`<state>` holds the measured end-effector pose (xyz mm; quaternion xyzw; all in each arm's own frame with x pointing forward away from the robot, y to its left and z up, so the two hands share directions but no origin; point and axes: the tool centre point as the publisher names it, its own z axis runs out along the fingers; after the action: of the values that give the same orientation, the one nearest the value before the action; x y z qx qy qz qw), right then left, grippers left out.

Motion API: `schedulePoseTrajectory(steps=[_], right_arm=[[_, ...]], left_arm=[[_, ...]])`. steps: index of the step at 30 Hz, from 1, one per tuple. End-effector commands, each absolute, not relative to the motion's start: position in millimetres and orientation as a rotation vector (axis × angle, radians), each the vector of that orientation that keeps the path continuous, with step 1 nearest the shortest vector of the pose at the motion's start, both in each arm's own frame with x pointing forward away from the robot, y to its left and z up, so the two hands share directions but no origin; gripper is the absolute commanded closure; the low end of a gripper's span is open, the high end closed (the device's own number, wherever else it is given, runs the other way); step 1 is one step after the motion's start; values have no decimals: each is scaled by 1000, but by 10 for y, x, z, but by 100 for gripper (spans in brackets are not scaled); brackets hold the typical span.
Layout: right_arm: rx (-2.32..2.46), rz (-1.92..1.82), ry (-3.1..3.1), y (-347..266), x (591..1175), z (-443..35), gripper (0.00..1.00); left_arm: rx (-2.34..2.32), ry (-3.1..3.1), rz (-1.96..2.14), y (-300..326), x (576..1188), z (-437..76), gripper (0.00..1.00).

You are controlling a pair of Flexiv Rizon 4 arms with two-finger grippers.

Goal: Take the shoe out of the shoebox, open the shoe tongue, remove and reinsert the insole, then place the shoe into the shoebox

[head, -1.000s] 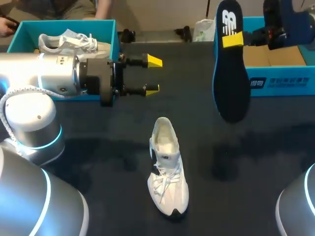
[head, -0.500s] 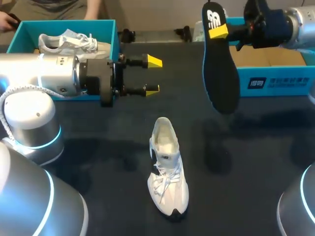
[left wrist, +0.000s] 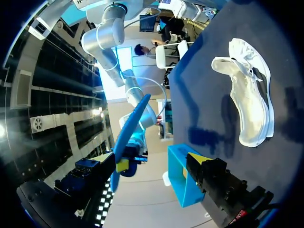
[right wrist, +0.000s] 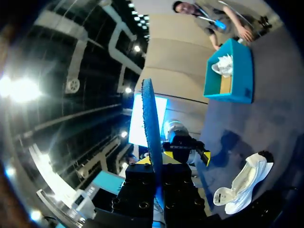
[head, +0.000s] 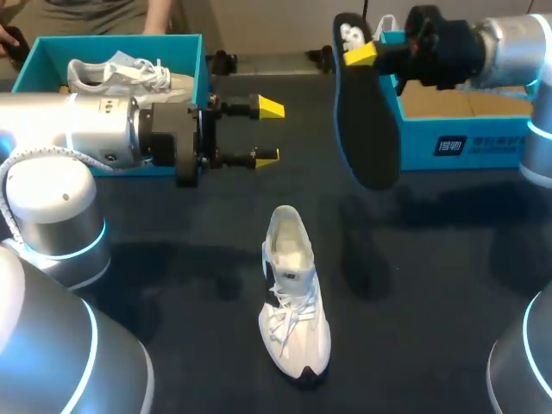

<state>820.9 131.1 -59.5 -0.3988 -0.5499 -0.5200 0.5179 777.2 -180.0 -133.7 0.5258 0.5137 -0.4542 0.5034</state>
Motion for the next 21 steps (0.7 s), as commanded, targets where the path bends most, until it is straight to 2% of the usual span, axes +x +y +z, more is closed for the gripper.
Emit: schedulePoseTrajectory(steps=[1, 14, 21], right_arm=[[-983, -1208, -1278, 1521, 8394, -817, 100], [-1006, -1192, -1261, 1547, 8408, -869, 100], [-1081, -1088, -1150, 1833, 8592, -1078, 100]], left_arm=[[1266, 1239, -1094, -1815, 7766, -1348, 0], [1267, 1243, -1106, -1832, 7773, -1361, 0], [1207, 1247, -1103, -1877, 7848, -1393, 0]])
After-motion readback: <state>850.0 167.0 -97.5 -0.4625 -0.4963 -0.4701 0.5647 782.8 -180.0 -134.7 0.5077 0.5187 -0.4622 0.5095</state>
